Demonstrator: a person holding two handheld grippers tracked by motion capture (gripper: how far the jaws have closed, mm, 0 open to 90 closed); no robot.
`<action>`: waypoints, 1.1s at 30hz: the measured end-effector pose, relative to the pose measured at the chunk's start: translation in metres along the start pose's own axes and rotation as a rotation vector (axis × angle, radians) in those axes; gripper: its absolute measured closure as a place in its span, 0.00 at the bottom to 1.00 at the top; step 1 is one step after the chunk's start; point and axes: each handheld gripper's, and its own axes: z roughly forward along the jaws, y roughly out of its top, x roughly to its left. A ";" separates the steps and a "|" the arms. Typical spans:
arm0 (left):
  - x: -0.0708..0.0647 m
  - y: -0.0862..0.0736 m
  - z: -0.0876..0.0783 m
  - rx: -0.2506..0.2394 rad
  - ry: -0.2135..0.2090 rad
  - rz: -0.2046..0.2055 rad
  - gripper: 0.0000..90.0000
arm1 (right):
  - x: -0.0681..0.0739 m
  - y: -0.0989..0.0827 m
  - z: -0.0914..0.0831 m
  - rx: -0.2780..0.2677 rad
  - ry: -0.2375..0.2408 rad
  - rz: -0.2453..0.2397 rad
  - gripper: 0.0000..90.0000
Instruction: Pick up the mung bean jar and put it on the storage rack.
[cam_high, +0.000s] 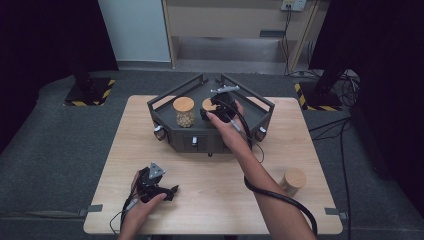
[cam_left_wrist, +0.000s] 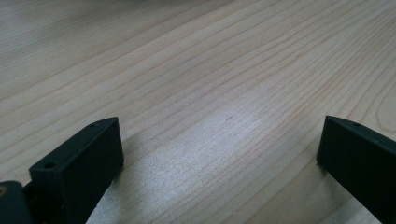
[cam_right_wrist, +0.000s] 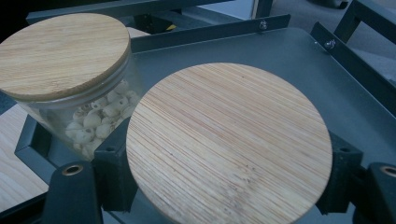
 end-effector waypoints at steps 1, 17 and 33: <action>0.000 0.000 0.000 0.000 0.000 0.000 0.00 | 0.000 0.000 0.000 0.000 0.000 -0.002 0.28; 0.000 0.000 0.000 -0.001 -0.001 -0.002 0.00 | 0.000 -0.007 -0.001 -0.021 0.004 -0.018 0.28; 0.000 0.000 0.000 -0.001 -0.001 -0.003 0.00 | -0.015 -0.019 -0.020 -0.059 0.026 -0.009 0.06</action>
